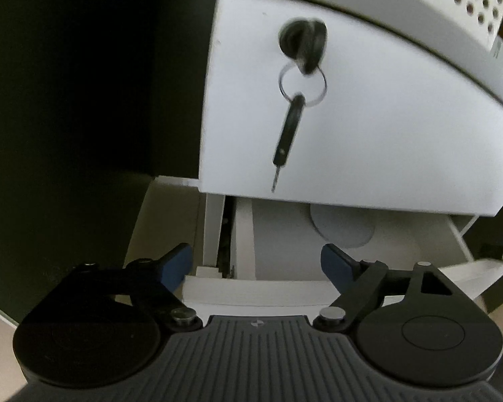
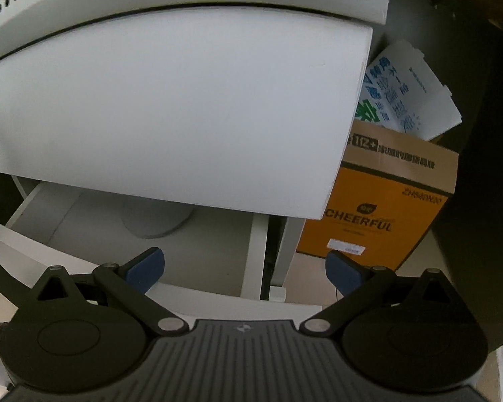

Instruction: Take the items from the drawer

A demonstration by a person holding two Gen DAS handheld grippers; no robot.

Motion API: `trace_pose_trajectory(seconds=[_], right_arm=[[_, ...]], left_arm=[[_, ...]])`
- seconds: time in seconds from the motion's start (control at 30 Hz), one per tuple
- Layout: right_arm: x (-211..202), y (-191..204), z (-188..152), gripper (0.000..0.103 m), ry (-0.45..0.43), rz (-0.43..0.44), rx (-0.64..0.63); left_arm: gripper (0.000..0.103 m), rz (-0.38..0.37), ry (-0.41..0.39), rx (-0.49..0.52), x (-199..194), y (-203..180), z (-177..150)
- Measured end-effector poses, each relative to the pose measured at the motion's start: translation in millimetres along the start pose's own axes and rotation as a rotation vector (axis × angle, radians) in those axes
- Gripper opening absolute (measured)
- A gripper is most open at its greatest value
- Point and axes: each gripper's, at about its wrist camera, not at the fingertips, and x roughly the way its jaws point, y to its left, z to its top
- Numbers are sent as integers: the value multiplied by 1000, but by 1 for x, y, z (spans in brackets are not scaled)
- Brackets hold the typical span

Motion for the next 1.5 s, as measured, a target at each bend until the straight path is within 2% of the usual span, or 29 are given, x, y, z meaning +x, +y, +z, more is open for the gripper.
trace_pose_trajectory(seconds=[0.13, 0.43, 0.73, 1.07, 1.5], right_arm=[[0, -5, -4, 103, 25, 4, 57], [-18, 0, -19, 103, 46, 7, 70], [-48, 3, -44, 103, 59, -2, 80], [-84, 13, -72, 103, 82, -20, 91], [-121, 25, -105, 103, 109, -40, 117]], left_arm=[[84, -11, 23, -52, 0, 6, 0], [84, -5, 58, -96, -12, 7, -7], [84, 5, 78, -146, -41, 7, -31], [84, 35, 96, -154, -70, 7, -70], [84, 56, 127, -162, -96, 1, -103]])
